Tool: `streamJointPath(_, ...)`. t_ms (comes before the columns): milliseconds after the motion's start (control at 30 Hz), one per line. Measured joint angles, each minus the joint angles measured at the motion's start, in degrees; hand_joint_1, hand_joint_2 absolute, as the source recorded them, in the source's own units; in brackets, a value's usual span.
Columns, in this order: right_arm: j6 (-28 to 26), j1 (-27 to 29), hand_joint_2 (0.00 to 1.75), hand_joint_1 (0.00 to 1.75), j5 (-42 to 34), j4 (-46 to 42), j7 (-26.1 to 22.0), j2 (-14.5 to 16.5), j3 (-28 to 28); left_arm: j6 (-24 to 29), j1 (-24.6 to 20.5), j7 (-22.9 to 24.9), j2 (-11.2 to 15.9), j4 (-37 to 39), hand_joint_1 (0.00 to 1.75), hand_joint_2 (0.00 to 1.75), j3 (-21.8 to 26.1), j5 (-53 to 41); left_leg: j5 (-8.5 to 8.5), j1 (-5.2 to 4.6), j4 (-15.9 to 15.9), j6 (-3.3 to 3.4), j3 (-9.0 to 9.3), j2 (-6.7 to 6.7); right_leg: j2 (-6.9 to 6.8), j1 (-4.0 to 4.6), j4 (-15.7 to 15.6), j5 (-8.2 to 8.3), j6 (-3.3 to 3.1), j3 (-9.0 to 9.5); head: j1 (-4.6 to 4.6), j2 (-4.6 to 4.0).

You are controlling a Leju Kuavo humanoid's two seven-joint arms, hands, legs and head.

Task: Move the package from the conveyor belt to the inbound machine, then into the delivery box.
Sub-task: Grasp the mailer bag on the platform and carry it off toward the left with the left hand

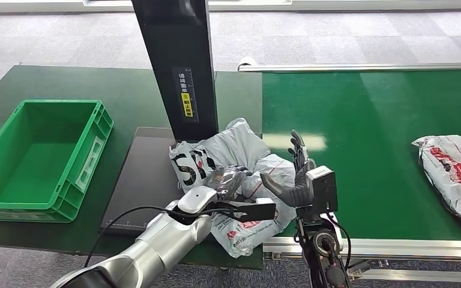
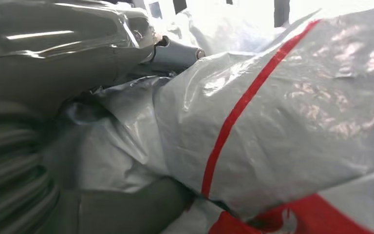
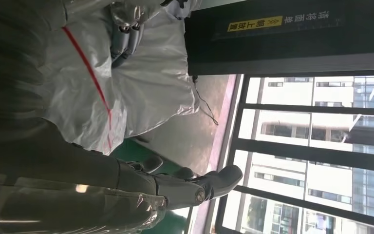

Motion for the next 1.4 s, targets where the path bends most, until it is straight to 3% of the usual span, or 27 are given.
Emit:
streamJointPath(400,1.7,5.0,1.75,0.0,-0.5,-6.4,0.1,-0.3,-2.0,14.8,10.3,-10.0,4.6,-17.3,1.75,1.75,9.7,8.9,0.02,0.0,0.0,-0.02,-0.46,0.05,0.04,0.01,0.0,0.0,0.0,-0.54,0.01,0.0)
streamJointPath(600,1.8,6.2,1.75,0.0,-0.6,-7.3,-0.2,-0.3,-2.4,17.7,14.4,-12.4,6.8,-24.6,1.75,1.75,12.6,11.3,0.01,0.0,0.0,-0.02,-0.55,0.06,0.04,0.01,0.0,0.0,0.0,-0.64,0.0,0.0)
streamJointPath(1000,1.6,9.0,1.75,0.0,-1.4,-9.2,-0.8,-0.8,-4.1,27.1,23.5,-11.8,12.0,-39.7,1.75,1.75,18.3,5.1,0.01,0.0,0.0,-0.02,-0.62,0.08,0.04,0.01,0.0,-0.02,0.0,-0.7,0.01,0.0)
streamJointPath(1200,1.3,10.0,1.75,0.0,-2.0,-9.2,-2.1,-1.1,-4.2,33.9,27.1,-14.1,13.6,-46.9,1.75,1.75,20.7,2.4,0.0,0.0,0.0,-0.02,-0.63,0.07,0.04,0.01,0.0,-0.02,0.0,-0.71,0.01,0.0)
streamJointPath(1400,1.3,10.5,1.75,0.0,-2.1,-9.2,-2.5,-1.4,-4.2,34.5,28.9,-14.4,14.8,-51.9,1.75,1.75,22.3,2.0,0.0,0.0,0.0,-0.02,-0.63,0.06,0.04,0.01,0.0,-0.02,0.0,-0.7,0.01,0.0)
